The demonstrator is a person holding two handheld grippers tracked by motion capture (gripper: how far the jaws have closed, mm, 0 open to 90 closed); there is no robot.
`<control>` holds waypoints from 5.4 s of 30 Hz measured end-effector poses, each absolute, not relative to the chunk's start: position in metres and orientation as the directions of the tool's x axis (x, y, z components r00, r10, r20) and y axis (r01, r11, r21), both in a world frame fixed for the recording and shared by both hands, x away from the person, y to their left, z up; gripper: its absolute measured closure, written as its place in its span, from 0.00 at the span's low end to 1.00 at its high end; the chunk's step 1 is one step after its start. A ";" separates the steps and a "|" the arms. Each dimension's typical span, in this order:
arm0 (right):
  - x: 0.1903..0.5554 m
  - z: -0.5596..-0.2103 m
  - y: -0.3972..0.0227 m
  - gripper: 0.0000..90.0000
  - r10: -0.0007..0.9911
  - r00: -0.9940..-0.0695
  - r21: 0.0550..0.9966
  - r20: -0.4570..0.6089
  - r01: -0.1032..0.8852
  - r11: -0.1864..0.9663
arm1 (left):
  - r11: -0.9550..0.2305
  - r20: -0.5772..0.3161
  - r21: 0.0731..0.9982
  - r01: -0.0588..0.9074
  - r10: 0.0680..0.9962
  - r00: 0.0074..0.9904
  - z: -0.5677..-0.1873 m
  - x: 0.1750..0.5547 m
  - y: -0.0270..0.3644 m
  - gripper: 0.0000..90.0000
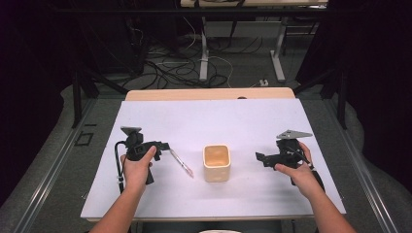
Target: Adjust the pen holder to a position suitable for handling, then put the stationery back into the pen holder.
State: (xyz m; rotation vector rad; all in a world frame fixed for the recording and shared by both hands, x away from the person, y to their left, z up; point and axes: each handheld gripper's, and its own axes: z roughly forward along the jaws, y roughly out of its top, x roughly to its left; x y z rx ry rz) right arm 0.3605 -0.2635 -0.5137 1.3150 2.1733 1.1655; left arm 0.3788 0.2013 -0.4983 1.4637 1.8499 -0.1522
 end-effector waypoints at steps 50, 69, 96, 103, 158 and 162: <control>0.366 -0.523 -0.260 0.00 0.846 -0.520 0.772 0.117 0.583 0.251 | 0.489 -0.626 0.128 0.863 0.715 -0.312 -0.544 0.408 0.177 0.74; 0.366 -0.524 -0.260 0.00 0.832 -0.539 0.766 0.130 0.588 0.261 | 0.548 -0.626 0.080 0.833 0.678 -0.385 -0.548 0.413 0.175 0.81; 0.367 -0.525 -0.260 0.00 0.826 -0.549 0.767 0.126 0.582 0.270 | 0.595 -0.656 0.040 0.803 0.622 -0.427 -0.552 0.411 0.177 0.89; 0.367 -0.525 -0.260 0.00 0.827 -0.549 0.767 0.125 0.582 0.270 | 0.587 -0.673 0.035 0.809 0.612 -0.415 -0.552 0.410 0.177 0.89; 0.367 -0.524 -0.260 0.00 0.820 -0.561 0.776 0.114 0.566 0.279 | 0.353 -0.597 0.666 0.657 0.780 0.186 -0.453 0.385 0.173 0.89; 0.366 -0.524 -0.260 0.00 0.823 -0.555 0.771 0.123 0.575 0.273 | 0.310 -0.560 0.712 0.629 0.792 0.243 -0.443 0.381 0.167 0.89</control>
